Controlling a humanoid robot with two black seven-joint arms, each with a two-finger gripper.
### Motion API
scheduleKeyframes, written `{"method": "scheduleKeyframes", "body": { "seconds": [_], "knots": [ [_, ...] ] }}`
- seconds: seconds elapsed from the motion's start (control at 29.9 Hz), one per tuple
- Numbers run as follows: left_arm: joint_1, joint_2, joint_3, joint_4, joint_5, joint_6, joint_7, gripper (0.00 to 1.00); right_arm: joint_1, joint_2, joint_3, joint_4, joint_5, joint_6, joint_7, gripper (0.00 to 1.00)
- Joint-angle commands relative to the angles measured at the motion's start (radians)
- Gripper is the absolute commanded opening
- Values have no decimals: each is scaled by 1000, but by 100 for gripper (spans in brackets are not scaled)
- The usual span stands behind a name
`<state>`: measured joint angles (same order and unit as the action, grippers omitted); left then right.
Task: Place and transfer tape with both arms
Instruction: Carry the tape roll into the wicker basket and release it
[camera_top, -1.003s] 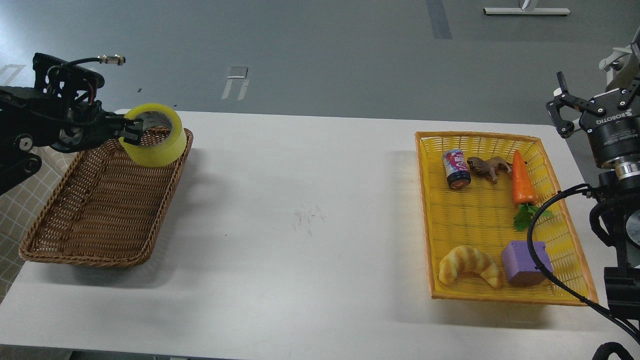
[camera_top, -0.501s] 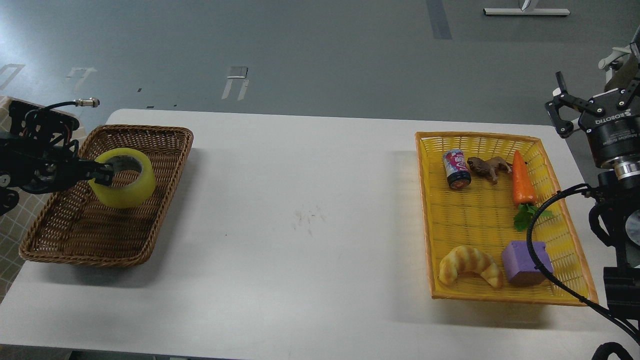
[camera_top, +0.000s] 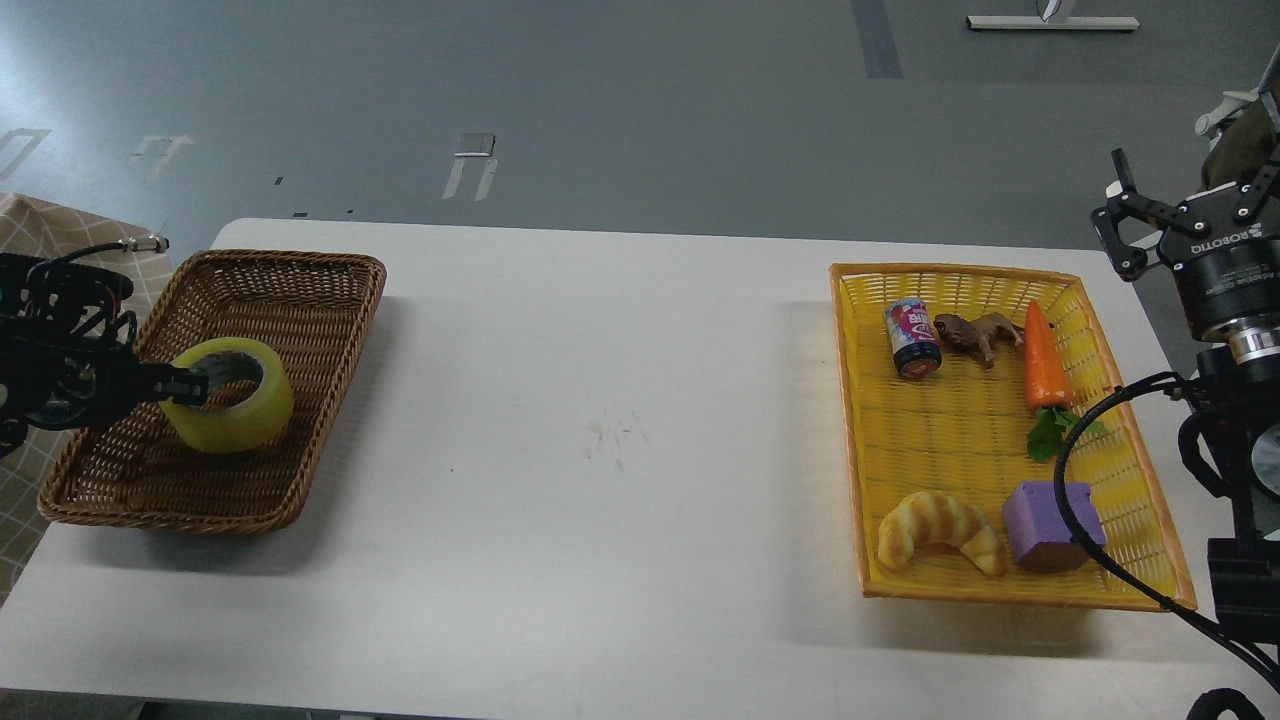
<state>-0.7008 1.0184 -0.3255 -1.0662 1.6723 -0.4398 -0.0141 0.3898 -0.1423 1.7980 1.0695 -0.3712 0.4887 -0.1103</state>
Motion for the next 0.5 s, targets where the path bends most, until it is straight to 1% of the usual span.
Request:
{"method": "scheduleKeyframes", "body": {
  "seconds": [0.0,0.13,0.47],
  "knots": [
    [20,-1,0,8,-2,30,0,0,0,1,0,0,0,0,0,100],
    [27,-14,0,20,-3,53,0,0,0,1,0,0,0,0,0,100],
    [32,-23,0,29,-63,53,0,0,0,1,0,0,0,0,0,100]
  ]
}}
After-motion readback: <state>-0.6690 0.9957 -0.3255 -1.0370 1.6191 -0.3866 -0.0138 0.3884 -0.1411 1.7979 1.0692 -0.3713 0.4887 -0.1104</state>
